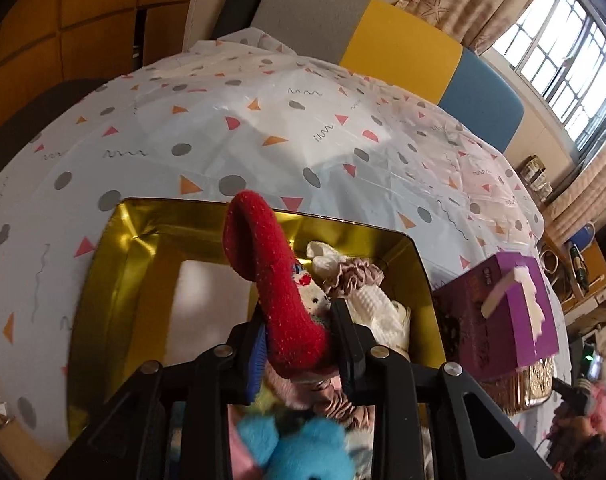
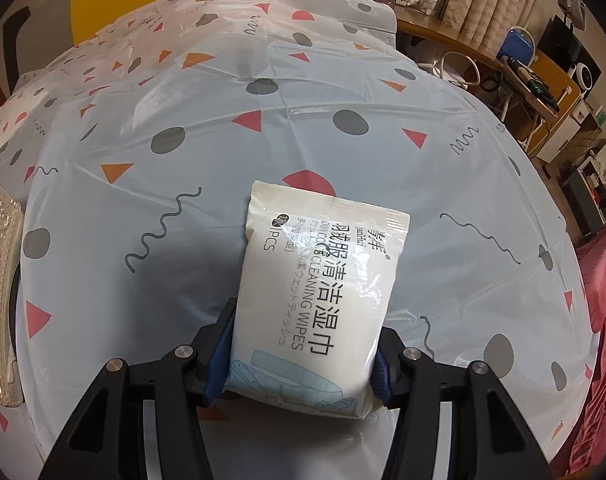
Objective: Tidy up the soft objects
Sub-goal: 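Carry the red sock into the gold tray and release it with the left tool, then carry the white wipes pack over the gold tray and release it with the right tool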
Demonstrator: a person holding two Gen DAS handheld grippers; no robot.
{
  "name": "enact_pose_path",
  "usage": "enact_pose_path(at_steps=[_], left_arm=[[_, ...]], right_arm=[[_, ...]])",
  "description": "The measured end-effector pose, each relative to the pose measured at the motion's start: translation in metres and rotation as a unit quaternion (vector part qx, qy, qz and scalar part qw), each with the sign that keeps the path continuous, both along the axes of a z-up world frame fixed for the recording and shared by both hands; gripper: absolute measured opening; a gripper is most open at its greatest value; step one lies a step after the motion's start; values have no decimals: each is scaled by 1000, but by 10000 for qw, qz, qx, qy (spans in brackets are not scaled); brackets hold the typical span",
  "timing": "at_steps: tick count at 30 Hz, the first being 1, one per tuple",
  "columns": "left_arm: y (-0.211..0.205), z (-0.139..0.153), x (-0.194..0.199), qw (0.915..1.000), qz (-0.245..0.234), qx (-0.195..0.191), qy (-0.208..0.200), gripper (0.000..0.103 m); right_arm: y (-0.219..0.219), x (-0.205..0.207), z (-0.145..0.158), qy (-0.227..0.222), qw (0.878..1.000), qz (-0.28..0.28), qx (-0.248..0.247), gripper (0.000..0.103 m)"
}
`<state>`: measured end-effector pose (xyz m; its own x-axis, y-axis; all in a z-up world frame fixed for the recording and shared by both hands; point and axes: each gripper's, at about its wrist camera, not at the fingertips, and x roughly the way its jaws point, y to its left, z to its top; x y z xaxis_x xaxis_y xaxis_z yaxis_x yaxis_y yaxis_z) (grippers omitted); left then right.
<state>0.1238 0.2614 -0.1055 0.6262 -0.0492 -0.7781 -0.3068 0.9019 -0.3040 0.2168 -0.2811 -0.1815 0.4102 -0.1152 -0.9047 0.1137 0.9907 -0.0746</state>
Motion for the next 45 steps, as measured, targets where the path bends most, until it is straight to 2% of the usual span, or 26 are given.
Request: enact_pose_path(at_steps=[3, 4, 5, 7, 11, 17, 19, 29, 37, 45], left_arm=[[1, -5, 9, 10000, 21, -24, 20, 36], [1, -5, 10, 10000, 55, 2, 35, 43], [1, -5, 9, 9999, 99, 33, 23, 57], [2, -3, 4, 9998, 176, 64, -56, 63], [-2, 2, -13, 9990, 281, 344, -98, 63], [-30, 14, -48, 9950, 203, 920, -328, 65], [-38, 15, -57, 9945, 151, 963, -383, 68], [-79, 27, -83, 9897, -268, 1272, -598, 74], [-98, 28, -89, 9867, -507, 1416, -618, 74], [-106, 26, -94, 9855, -637, 1462, -587, 74]], right_arm=[[0, 0, 0, 2, 10000, -3, 2, 56], [0, 0, 0, 2, 10000, -3, 2, 56], [0, 0, 0, 2, 10000, -3, 4, 56], [0, 0, 0, 4, 10000, -5, 7, 56], [0, 1, 0, 8, 10000, 9, -6, 56], [-1, 1, 0, 16, 10000, 29, -39, 56], [-1, 1, 0, 11, 10000, 36, -57, 56], [1, 0, 1, -30, 9999, 81, -146, 55], [5, 1, 3, -77, 9995, 153, -247, 54], [10, 5, 3, -35, 9997, 203, 100, 53]])
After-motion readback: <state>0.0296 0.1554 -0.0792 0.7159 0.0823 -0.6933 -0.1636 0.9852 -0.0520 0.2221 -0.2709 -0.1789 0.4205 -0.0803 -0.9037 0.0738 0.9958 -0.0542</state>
